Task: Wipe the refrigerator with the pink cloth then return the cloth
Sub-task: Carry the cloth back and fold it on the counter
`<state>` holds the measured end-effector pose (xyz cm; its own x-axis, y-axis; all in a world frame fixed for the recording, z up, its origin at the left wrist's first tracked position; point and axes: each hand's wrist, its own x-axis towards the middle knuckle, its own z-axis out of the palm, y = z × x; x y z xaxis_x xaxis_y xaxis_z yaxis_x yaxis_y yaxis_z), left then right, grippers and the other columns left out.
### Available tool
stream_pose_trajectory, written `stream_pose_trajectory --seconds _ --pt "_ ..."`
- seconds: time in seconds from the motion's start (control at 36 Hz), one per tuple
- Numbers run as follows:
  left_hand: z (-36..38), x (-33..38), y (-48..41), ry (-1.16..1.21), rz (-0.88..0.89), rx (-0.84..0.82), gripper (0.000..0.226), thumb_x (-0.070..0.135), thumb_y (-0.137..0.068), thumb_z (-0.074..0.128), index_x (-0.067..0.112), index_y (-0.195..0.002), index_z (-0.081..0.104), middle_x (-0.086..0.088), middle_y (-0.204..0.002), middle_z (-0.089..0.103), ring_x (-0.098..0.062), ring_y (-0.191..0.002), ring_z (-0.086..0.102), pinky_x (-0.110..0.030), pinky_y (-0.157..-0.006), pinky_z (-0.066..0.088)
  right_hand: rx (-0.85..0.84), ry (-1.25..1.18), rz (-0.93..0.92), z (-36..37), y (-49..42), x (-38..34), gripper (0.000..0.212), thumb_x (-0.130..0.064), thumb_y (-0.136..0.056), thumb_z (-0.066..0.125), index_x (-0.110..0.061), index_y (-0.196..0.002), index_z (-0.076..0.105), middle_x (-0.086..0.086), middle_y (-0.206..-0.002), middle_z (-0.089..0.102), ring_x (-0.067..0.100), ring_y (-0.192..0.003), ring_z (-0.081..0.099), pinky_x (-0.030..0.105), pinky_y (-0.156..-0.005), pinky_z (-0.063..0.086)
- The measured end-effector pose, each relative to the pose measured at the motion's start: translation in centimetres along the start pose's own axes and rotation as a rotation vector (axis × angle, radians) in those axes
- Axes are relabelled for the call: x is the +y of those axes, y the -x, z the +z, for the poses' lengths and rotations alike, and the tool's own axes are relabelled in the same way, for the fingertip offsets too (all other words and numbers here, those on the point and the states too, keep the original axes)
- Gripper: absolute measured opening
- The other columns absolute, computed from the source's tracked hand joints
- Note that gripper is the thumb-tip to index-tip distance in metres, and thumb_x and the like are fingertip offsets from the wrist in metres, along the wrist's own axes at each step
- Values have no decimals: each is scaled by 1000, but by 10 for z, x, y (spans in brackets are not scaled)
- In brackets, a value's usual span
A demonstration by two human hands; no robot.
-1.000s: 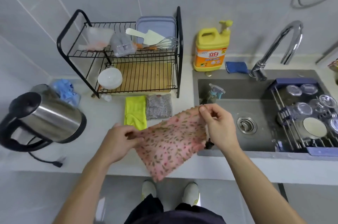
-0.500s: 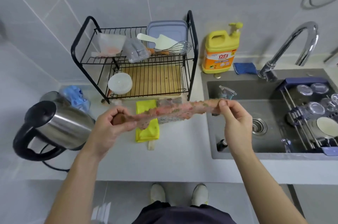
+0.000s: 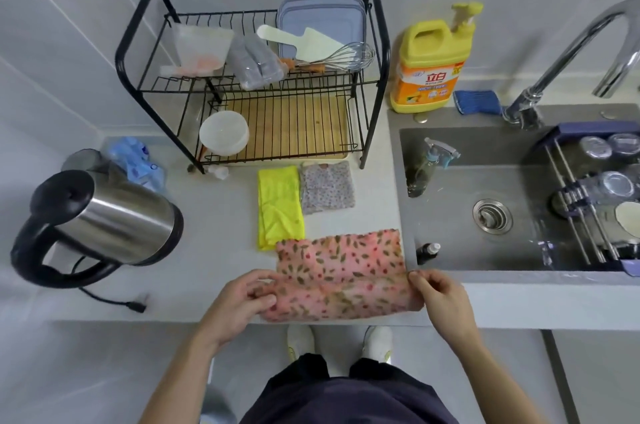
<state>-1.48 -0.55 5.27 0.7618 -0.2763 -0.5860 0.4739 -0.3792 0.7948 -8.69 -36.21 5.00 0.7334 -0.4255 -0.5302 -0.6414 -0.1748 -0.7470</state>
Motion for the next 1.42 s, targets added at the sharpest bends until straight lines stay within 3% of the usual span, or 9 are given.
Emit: stream_pose_trajectory --seconds 0.25,0.36,0.44,0.64,0.89,1.06,1.25,1.33,1.42 --pt "15 18 -33 97 148 277 50 -8 -93 70 26 -129 66 1 -116 76 -10 -108 73 -18 -85 57 9 33 -83 4 -36 -25 29 -32 -102 66 -13 -81 69 -7 -73 65 15 -73 57 30 -68 43" --pt "26 10 -47 37 9 500 45 7 -96 71 19 -137 60 4 -122 69 -12 -113 67 -26 -94 48 4 24 -78 13 -44 -23 29 -46 -100 67 -28 -122 66 -9 -107 72 12 -101 67 33 -87 52" --pt "39 -4 -38 -145 -125 599 29 19 -97 70 16 -125 67 1 -106 70 -24 -105 68 -31 -85 44 82 47 -64 18 -34 -18 25 -49 -98 69 -29 -111 62 -11 -101 68 11 -95 66 33 -80 50" --pt "62 -27 -26 -345 -165 511 20 26 -96 75 20 -108 60 7 -95 66 -16 -88 63 -31 -77 47 75 369 86 32 -20 25 27 -43 -94 74 -18 -94 64 -5 -89 70 21 -85 65 37 -73 50" --pt "56 -30 -28 -385 -260 480 19 17 -91 75 17 -101 59 5 -93 65 -13 -82 62 -31 -67 46 -39 33 292 37 -26 13 23 -12 -91 77 -10 -109 63 9 -101 70 19 -84 64 33 -68 48" --pt "67 -8 -22 -260 -34 422 9 22 -102 62 29 -102 69 15 -101 70 -2 -94 64 -15 -73 44 -139 -60 93 48 -7 -32 16 -8 -92 72 -19 -102 69 3 -77 66 17 -68 59 30 -64 44" --pt "77 16 -26 486 -113 96 44 46 -112 33 26 -124 70 1 -119 78 -15 -109 74 -32 -88 57 -546 74 -226 98 30 -61 30 -20 -90 82 -35 -112 69 -25 -72 67 -10 -70 62 9 -71 43" --pt "73 5 -28 331 -122 160 35 49 -95 65 25 -120 73 3 -116 78 -16 -110 73 -38 -101 55 -699 198 -268 113 39 -57 26 -25 -95 75 -37 -116 66 -23 -86 71 -10 -82 65 9 -78 45" --pt "66 -19 -33 52 -96 230 54 8 -95 66 29 -145 58 -3 -137 69 -14 -123 67 -44 -110 52 -637 325 -267 118 39 -44 16 -23 -97 69 -28 -111 71 -19 -95 71 -5 -88 65 14 -83 49"
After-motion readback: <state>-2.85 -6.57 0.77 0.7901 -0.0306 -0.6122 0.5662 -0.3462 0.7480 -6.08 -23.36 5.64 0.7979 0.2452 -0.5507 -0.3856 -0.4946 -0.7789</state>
